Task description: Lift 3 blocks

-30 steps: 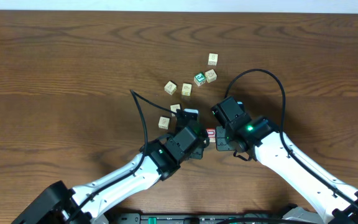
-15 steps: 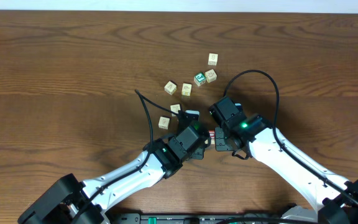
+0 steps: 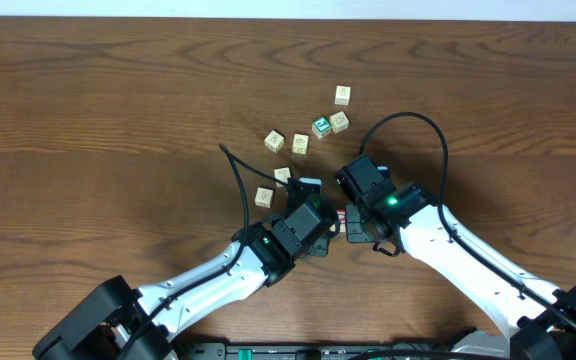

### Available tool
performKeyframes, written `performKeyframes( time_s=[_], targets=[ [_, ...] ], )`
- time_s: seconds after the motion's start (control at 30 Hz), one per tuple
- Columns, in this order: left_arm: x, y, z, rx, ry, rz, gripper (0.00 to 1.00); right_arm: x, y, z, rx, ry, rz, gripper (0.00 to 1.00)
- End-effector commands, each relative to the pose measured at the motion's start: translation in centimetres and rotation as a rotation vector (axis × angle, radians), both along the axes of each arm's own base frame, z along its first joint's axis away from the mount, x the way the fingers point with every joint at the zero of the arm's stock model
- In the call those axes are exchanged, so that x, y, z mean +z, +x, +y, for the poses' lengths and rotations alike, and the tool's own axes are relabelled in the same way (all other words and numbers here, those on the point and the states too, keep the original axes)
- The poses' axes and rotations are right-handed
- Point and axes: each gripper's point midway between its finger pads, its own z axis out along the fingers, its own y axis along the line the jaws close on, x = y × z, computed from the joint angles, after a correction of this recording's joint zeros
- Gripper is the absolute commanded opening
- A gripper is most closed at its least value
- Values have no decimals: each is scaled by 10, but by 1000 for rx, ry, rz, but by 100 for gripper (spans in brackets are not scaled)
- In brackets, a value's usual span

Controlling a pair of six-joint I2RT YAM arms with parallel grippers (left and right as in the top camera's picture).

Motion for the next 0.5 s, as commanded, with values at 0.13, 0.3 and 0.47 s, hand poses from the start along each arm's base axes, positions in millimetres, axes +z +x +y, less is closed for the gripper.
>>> performKeyframes(
  time_s=[0.13, 0.3, 0.47],
  targets=[
    [34, -21, -57, -165, -184, 30, 7, 7, -23, 60, 101, 243, 105, 1],
    [35, -20, -57, -153, -192, 35, 7, 8, -23, 60, 69, 290, 135, 1],
    [35, -20, -57, -147, -196, 37, 7, 9, -21, 58, 57, 296, 138, 1]
  ],
)
